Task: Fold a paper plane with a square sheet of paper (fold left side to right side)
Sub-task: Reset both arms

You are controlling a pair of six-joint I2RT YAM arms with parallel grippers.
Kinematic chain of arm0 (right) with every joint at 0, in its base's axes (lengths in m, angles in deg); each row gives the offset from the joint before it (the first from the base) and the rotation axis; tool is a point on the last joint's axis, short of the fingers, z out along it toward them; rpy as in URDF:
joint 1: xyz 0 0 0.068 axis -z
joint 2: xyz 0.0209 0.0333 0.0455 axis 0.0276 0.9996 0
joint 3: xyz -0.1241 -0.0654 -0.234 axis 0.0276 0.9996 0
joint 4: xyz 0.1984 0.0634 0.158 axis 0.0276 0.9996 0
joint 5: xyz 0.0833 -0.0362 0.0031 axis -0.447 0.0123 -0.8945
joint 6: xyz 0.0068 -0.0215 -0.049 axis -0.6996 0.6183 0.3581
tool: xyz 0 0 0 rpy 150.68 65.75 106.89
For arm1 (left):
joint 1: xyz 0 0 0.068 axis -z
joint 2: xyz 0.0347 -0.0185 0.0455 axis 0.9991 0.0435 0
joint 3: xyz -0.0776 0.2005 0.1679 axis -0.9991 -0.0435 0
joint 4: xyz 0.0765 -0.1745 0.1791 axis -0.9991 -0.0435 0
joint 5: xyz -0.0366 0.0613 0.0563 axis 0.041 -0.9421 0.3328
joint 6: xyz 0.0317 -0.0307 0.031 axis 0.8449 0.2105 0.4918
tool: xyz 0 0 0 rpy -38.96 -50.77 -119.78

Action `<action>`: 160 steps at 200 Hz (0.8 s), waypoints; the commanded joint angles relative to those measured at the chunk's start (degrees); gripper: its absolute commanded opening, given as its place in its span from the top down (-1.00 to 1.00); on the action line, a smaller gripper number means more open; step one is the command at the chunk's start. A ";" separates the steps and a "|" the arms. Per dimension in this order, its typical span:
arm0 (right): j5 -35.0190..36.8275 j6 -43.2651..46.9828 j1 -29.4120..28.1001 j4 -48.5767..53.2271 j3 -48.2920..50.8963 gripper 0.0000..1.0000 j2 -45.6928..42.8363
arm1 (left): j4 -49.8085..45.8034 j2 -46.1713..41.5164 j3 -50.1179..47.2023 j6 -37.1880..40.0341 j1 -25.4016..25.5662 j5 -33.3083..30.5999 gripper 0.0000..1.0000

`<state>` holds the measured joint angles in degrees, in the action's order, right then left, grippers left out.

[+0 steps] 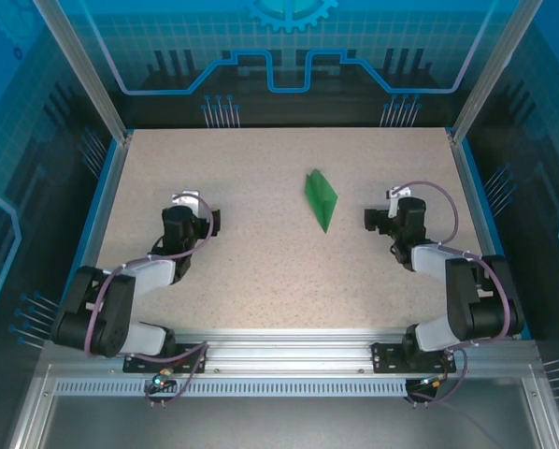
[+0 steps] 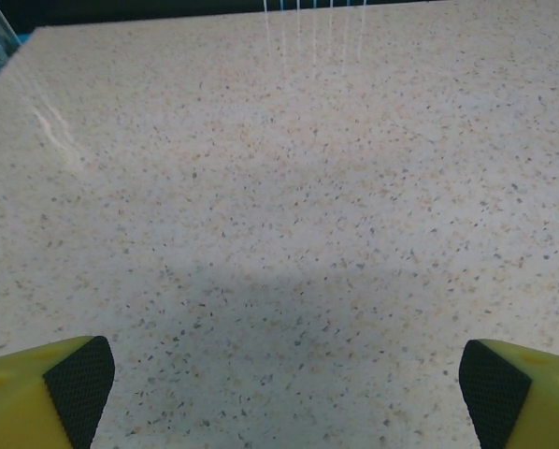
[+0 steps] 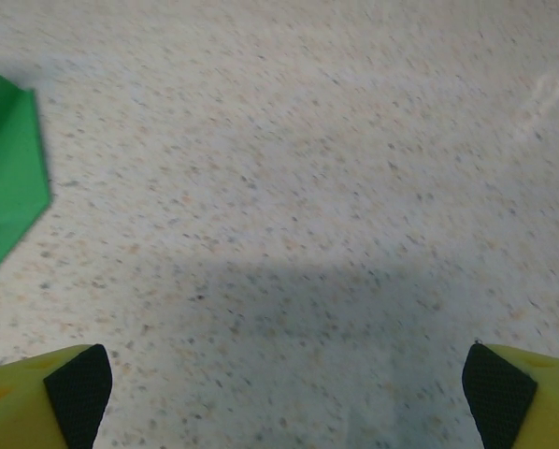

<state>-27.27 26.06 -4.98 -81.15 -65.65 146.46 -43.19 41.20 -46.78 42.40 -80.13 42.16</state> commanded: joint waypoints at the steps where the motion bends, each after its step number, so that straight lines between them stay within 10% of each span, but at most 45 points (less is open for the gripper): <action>1: -4.20 2.94 -0.23 -16.39 5.12 -0.99 2.06 | 11.58 2.27 -2.57 -0.18 -4.27 9.92 -0.97; 160: -5.78 3.65 -0.16 -13.35 3.54 -1.00 2.17 | 10.00 6.13 -0.29 -2.22 -7.43 13.80 -0.97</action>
<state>-32.78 28.77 -4.80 -92.80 -61.06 148.16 -34.58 47.26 -48.07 40.46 -87.08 54.60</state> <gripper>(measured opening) 0.997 0.987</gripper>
